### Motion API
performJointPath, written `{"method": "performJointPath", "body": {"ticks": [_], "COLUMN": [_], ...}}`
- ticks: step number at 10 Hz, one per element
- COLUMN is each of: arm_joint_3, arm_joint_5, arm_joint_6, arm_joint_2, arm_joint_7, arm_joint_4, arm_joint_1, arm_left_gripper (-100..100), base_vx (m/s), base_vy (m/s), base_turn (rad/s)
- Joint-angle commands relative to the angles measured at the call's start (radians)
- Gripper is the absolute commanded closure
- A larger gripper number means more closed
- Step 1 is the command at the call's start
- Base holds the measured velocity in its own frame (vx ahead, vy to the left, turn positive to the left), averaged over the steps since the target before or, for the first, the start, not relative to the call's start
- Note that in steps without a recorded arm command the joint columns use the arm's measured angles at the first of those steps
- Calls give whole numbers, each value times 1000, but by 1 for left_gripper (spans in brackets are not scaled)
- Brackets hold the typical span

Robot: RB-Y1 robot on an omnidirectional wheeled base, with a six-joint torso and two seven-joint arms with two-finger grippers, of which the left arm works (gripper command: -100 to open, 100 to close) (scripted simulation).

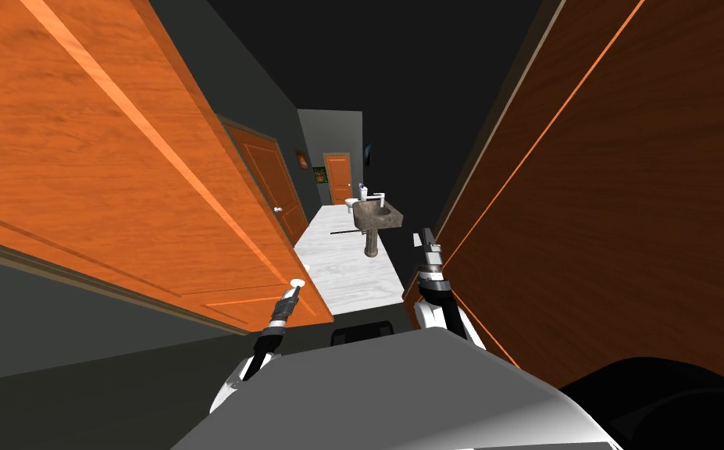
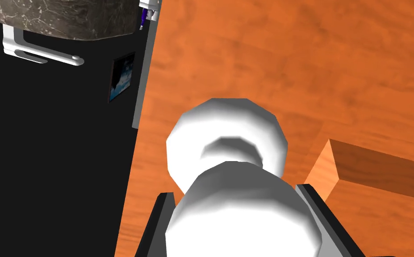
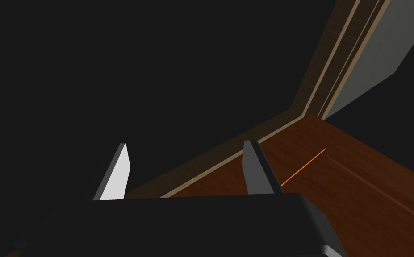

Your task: Pull the door open

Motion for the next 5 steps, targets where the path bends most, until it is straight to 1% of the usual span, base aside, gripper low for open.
{"method": "performJointPath", "body": {"ticks": [1,2,3,4,5], "arm_joint_3": [-11,-17,-17,-23,-29], "arm_joint_5": [6,14,14,22,30], "arm_joint_6": [-6,-5,-5,-3,-2], "arm_joint_2": [-7,-7,-7,-7,-7], "arm_joint_7": [44,72,82,120,146], "arm_joint_4": [13,14,14,16,17], "arm_joint_1": [-4,-7,-7,-10,-14], "arm_left_gripper": [100,100,100,100,100], "base_vx": [-23,-43,-38,-34,-51], "base_vy": [9,12,15,17,20], "base_turn": [-22,-25,-12,-11,-34]}}
